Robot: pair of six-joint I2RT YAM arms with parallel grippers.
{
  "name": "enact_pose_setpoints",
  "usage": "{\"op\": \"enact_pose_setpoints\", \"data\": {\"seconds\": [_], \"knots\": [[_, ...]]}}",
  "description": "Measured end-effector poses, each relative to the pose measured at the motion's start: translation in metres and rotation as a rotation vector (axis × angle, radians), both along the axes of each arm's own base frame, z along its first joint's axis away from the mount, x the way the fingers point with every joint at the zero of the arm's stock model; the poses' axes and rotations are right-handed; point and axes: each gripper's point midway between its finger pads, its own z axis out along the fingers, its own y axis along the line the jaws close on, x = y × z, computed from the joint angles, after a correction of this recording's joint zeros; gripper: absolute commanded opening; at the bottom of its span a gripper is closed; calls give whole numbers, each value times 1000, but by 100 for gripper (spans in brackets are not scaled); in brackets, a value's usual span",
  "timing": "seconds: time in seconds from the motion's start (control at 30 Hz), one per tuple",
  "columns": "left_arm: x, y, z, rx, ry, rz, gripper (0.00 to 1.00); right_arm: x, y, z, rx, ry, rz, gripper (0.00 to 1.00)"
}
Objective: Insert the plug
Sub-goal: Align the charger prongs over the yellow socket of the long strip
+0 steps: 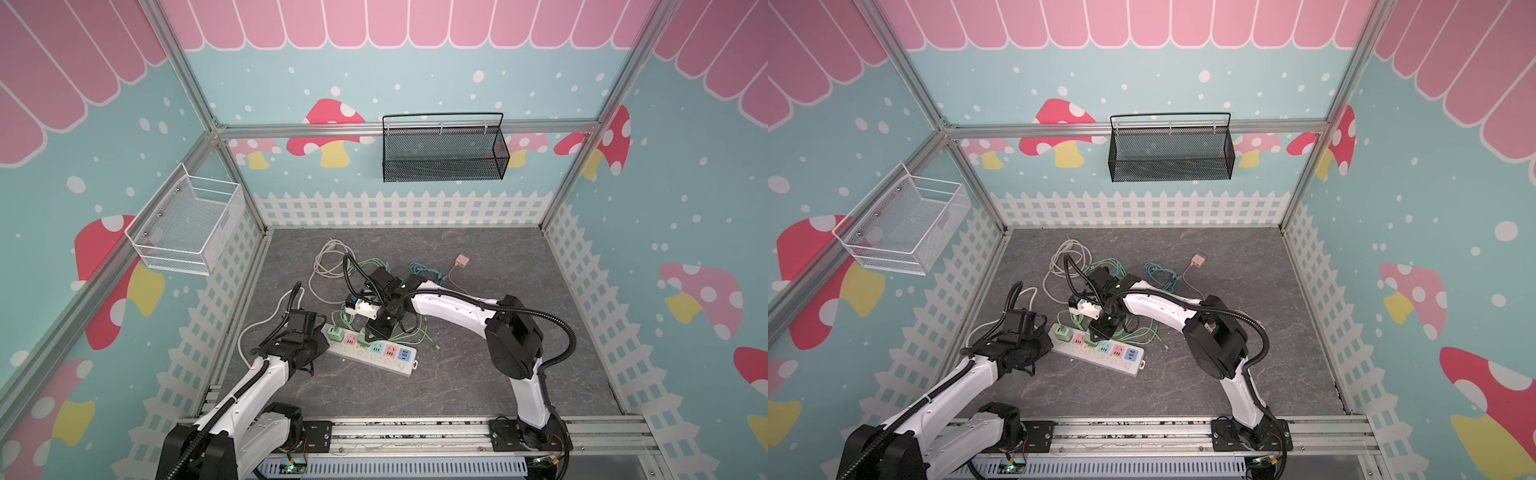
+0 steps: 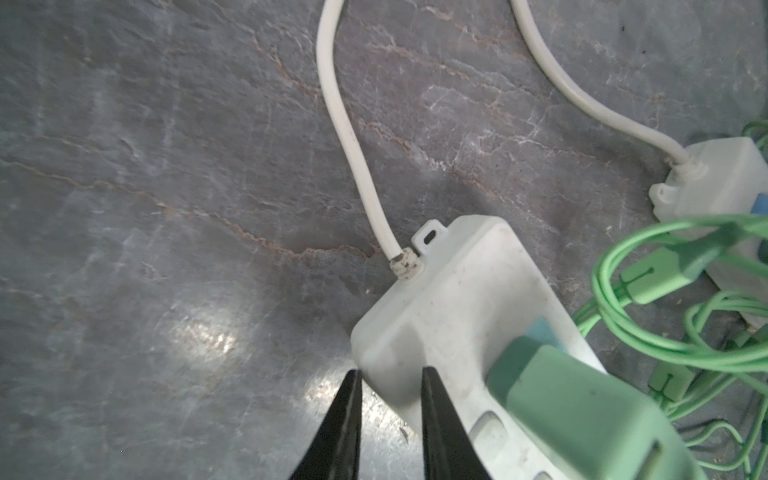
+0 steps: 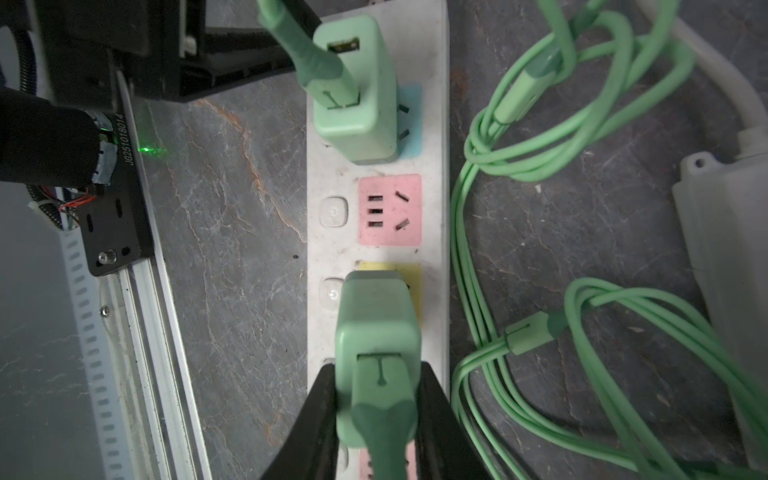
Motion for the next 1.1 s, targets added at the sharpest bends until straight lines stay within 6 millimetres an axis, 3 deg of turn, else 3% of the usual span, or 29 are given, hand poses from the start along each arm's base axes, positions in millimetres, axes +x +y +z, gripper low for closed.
{"op": "enact_pose_setpoints", "data": {"seconds": [1.1], "knots": [[7,-1,-1,-31,-53,2,19,-9,8,-12,-186,-175,-7,0]]}}
